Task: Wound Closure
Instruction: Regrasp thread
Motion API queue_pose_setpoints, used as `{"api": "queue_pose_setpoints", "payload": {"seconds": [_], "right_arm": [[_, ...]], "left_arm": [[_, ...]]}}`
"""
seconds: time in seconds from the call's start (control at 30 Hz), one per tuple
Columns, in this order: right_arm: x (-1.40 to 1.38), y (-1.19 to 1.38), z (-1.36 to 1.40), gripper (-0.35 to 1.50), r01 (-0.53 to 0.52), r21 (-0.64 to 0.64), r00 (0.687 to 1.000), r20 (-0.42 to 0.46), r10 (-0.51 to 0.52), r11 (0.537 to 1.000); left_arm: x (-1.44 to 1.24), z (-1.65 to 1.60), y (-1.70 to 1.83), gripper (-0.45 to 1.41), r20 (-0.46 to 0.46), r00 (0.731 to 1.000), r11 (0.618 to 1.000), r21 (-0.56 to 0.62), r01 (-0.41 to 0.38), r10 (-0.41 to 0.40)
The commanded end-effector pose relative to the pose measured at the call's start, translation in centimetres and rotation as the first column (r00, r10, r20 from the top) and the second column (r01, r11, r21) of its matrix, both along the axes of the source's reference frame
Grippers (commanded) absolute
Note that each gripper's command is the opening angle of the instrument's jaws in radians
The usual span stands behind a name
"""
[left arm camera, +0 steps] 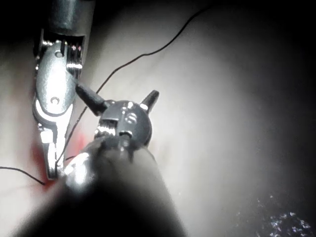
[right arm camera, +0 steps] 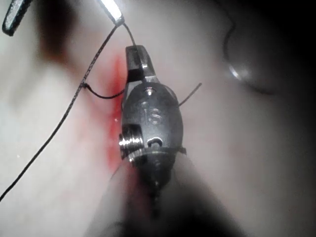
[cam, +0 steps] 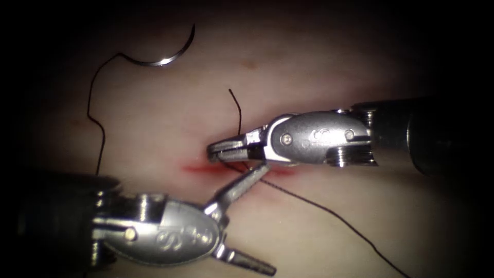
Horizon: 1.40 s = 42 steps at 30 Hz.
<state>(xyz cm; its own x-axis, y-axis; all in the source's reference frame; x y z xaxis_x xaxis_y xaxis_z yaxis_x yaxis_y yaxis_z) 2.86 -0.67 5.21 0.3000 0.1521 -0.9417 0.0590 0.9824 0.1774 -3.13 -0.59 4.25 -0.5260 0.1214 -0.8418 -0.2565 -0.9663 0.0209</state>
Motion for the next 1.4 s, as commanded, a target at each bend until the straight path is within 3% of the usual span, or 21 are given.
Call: {"api": "queue_pose_setpoints", "payload": {"seconds": [0.03, 0.13, 0.23, 0.33, 0.53, 0.87, 0.9, 1.4], "right_arm": [[0.1, 0.03, 0.08, -0.35, -0.005, 0.014, 1.0, 0.007, 0.005, 1.0], [0.13, 0.08, 0.12, -0.35, -0.02, 0.045, 0.999, 0.034, 0.019, 0.999], [0.16, 0.09, 0.15, -0.35, -0.021, 0.065, 0.998, 0.062, 0.016, 0.998], [0.19, 0.09, 0.18, -0.35, -0.024, 0.086, 0.996, 0.085, 0.017, 0.996], [0.19, 0.11, 0.24, -0.35, -0.035, 0.104, 0.995, 0.092, 0.025, 0.994], [0.19, 0.1, 0.24, -0.35, -0.038, 0.114, 0.995, 0.094, 0.028, 0.993], [0.19, 0.1, 0.24, -0.35, -0.039, 0.114, 0.995, 0.094, 0.028, 0.993], [0.18, 0.12, 0.23, -0.35, -0.049, 0.12, 0.996, 0.085, 0.039, 0.991]], "left_arm": [[-0.09, 0.07, -0.04, 0.66, -0.028, 1.0, 0.999, -0.031, -0.011, 0.01], [-0.23, 0.11, -0.08, 0.46, -0.101, 0.994, 0.991, -0.127, -0.047, 0.034], [-0.34, 0.16, -0.12, 0.29, -0.201, 0.977, 0.959, -0.257, -0.122, 0.07], [-0.43, 0.22, -0.12, 0.27, -0.313, 0.945, 0.906, -0.367, -0.212, 0.095], [-0.53, 0.29, -0.16, 0.29, -0.41, 0.902, 0.826, -0.459, -0.328, 0.131], [-0.65, 0.41, -0.15, 0.32, -0.416, 0.9, 0.816, -0.47, -0.336, 0.131], [-0.67, 0.42, -0.14, 0.24, -0.418, 0.899, 0.817, -0.47, -0.334, 0.128], [-0.81, 0.76, -0.22, 0.14, -0.403, 0.906, 0.8, -0.497, -0.337, 0.131]]}}
